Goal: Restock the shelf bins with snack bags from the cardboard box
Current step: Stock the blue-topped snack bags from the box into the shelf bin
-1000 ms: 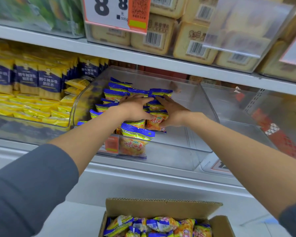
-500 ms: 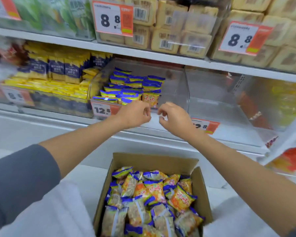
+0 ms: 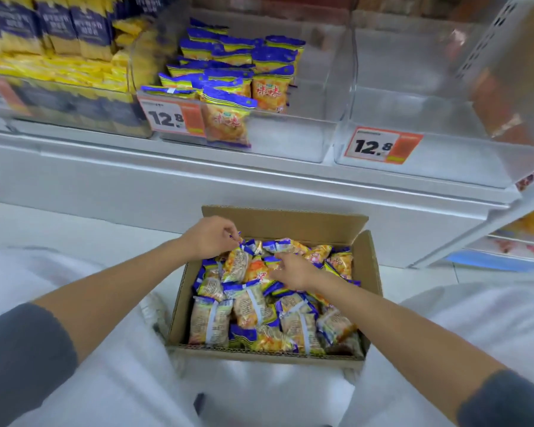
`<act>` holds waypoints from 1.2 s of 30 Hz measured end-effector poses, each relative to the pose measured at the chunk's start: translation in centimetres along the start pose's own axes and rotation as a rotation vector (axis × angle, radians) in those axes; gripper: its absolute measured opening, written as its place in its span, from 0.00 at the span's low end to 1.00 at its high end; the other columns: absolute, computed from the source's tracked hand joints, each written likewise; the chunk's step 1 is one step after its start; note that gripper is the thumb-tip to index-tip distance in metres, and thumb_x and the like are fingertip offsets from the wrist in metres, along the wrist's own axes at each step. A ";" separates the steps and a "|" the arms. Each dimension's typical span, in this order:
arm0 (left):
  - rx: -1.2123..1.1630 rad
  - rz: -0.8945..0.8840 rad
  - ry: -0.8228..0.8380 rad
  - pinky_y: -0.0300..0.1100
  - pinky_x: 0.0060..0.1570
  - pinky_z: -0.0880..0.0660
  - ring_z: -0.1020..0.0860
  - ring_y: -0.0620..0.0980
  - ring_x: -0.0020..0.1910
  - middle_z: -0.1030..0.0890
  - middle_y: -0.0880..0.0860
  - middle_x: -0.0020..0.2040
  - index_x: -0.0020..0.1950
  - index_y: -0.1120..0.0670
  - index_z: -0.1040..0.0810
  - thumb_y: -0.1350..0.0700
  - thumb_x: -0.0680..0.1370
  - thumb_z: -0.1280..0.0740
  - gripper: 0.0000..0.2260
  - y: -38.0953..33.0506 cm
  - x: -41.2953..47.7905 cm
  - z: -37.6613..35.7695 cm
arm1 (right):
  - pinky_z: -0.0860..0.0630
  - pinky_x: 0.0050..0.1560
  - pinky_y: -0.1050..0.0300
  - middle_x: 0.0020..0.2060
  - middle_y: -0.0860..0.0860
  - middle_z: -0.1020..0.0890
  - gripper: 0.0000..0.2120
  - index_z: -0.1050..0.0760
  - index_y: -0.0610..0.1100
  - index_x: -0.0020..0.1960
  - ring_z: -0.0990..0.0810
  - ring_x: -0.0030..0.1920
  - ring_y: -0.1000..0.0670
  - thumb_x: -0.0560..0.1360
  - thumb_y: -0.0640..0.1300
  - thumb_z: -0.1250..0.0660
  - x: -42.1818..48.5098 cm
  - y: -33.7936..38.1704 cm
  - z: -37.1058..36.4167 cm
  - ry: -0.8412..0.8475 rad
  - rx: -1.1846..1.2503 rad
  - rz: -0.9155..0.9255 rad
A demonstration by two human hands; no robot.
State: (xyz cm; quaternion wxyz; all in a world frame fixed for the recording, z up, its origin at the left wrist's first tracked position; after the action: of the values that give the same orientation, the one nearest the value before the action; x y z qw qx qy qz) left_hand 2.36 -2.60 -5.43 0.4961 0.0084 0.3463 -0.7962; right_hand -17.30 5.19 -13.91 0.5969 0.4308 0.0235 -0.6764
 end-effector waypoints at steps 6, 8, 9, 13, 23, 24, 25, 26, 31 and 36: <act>-0.048 0.010 0.088 0.49 0.47 0.21 0.19 0.53 0.44 0.19 0.51 0.42 0.49 0.52 0.19 0.54 0.76 0.30 0.04 -0.2 0.3 -1.5 | 0.30 0.40 0.56 0.32 0.48 0.28 0.06 0.25 0.39 0.47 0.29 0.34 0.50 0.76 0.41 0.30 1.9 0.0 -3.3 0.039 0.178 -0.037; -0.061 -0.014 0.085 0.44 0.45 0.23 0.20 0.51 0.46 0.18 0.53 0.46 0.51 0.53 0.19 0.55 0.76 0.31 0.05 -0.6 0.3 -1.7 | 0.30 0.38 0.60 0.34 0.50 0.28 0.06 0.27 0.41 0.47 0.29 0.35 0.51 0.75 0.34 0.31 1.1 0.2 -3.4 0.040 0.323 0.003; -0.068 -0.029 0.076 0.40 0.42 0.25 0.21 0.49 0.45 0.18 0.52 0.47 0.52 0.54 0.19 0.56 0.77 0.31 0.06 -0.9 0.3 -1.7 | 0.29 0.38 0.61 0.35 0.49 0.26 0.08 0.28 0.42 0.47 0.27 0.37 0.49 0.75 0.31 0.33 0.6 0.3 -3.0 0.005 0.367 0.027; -0.095 -0.069 0.019 0.33 0.40 0.28 0.22 0.43 0.44 0.19 0.49 0.48 0.56 0.54 0.20 0.58 0.77 0.31 0.08 -1.6 0.7 -1.4 | 0.25 0.36 0.53 0.42 0.43 0.17 0.14 0.27 0.42 0.53 0.21 0.38 0.45 0.74 0.27 0.41 -1.4 0.5 1.7 -0.313 0.357 0.061; -0.088 -0.069 0.065 0.39 0.49 0.25 0.21 0.48 0.52 0.19 0.49 0.51 0.57 0.53 0.21 0.59 0.77 0.32 0.09 -1.6 0.8 -1.5 | 0.25 0.42 0.50 0.37 0.46 0.23 0.08 0.21 0.34 0.51 0.25 0.38 0.47 0.74 0.38 0.29 -1.6 0.0 -3.1 -0.085 0.237 -0.151; -0.090 -0.069 0.062 0.40 0.49 0.25 0.21 0.48 0.52 0.19 0.50 0.51 0.57 0.53 0.21 0.59 0.77 0.33 0.09 -1.6 0.9 -1.4 | 0.23 0.45 0.49 0.38 0.48 0.23 0.03 0.21 0.38 0.47 0.24 0.39 0.48 0.74 0.35 0.31 -1.2 0.1 -3.0 -0.133 0.253 -0.140; -0.090 -0.066 0.057 0.39 0.48 0.26 0.21 0.49 0.53 0.20 0.50 0.52 0.58 0.53 0.21 0.60 0.78 0.33 0.10 -1.6 1.0 -1.3 | 0.22 0.47 0.50 0.39 0.50 0.22 0.06 0.21 0.42 0.43 0.23 0.40 0.49 0.74 0.33 0.33 -1.1 0.2 -2.3 -0.198 0.264 -0.131; -0.083 -0.068 0.050 0.39 0.50 0.27 0.22 0.49 0.56 0.20 0.51 0.55 0.59 0.54 0.22 0.62 0.78 0.35 0.11 -1.6 1.0 -1.3 | 0.22 0.47 0.51 0.39 0.51 0.22 0.10 0.22 0.45 0.40 0.22 0.42 0.49 0.73 0.32 0.35 -1.0 0.3 -1.3 -0.265 0.255 -0.099; 0.025 -0.157 0.040 0.52 0.74 0.42 0.43 0.55 0.76 0.37 0.51 0.76 0.76 0.51 0.37 0.65 0.78 0.36 0.28 -3.8 1.1 -1.6 | 0.23 0.48 0.52 0.43 0.50 0.21 0.09 0.24 0.42 0.50 0.23 0.44 0.50 0.74 0.32 0.35 -4.1 2.2 6.7 -0.381 0.003 0.248; 0.074 -0.293 0.097 0.56 0.66 0.34 0.30 0.53 0.64 0.23 0.47 0.60 0.72 0.43 0.32 0.36 0.68 0.28 0.34 -5.2 1.1 -2.2 | 0.24 0.46 0.56 0.43 0.49 0.20 0.10 0.28 0.44 0.52 0.21 0.43 0.48 0.75 0.34 0.33 -7.8 4.4 10.4 -0.325 0.224 0.384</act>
State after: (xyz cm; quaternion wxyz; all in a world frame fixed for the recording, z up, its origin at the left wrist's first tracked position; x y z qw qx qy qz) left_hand -3.02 -0.82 -4.64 0.3568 0.0148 0.3378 -0.8708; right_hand -20.11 4.34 -0.51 0.6589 0.3765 -0.2296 -0.6094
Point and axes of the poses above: each hand's wrist, its own x-axis towards the middle knuckle, its own z-axis out of the back of the hand, y = z × x, the point moved 2 cm from there along x, towards the middle knuckle
